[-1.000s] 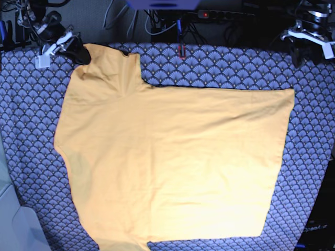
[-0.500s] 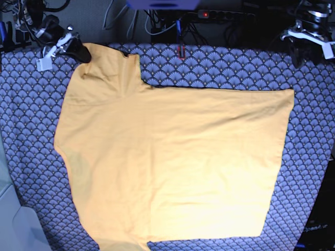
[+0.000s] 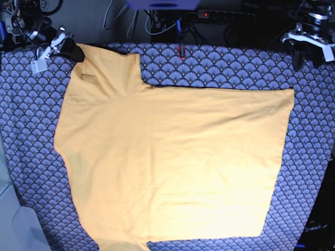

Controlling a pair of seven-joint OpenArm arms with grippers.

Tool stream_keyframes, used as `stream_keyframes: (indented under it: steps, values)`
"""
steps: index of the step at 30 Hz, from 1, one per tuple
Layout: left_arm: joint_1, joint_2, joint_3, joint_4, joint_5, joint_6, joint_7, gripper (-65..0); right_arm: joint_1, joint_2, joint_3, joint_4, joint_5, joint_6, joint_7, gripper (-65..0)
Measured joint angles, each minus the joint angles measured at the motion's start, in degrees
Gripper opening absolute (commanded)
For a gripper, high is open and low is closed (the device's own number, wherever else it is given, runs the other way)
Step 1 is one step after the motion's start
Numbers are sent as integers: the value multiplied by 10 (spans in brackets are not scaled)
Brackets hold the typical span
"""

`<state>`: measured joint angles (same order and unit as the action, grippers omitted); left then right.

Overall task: Fold the T-shirt properly
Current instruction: 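Move the left gripper down to the shirt's other shoulder corner, then close the left gripper on the shoulder corner of the shirt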

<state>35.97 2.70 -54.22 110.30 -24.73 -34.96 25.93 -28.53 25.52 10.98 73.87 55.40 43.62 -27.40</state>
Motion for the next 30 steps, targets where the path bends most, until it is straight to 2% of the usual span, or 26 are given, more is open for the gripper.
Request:
stream_keyframes:
  steps: [14,22,28,30]
  values:
    - [-5,0,0,0,0,0,3,-265,2,-2,4,1,3,1,-13,-650]
    - [-110,-6,0,-42,86,-3,5,-264,2,-1,4,1,4,1,-17,-650]
    - [-148,-6,3,-96,95,-4,5,-264,4,0,3,1,4,1,-17,-650]
    - [-166,-6,3,-115,95,-5,25,-264,4,0,3,1,4,1,-17,-650]
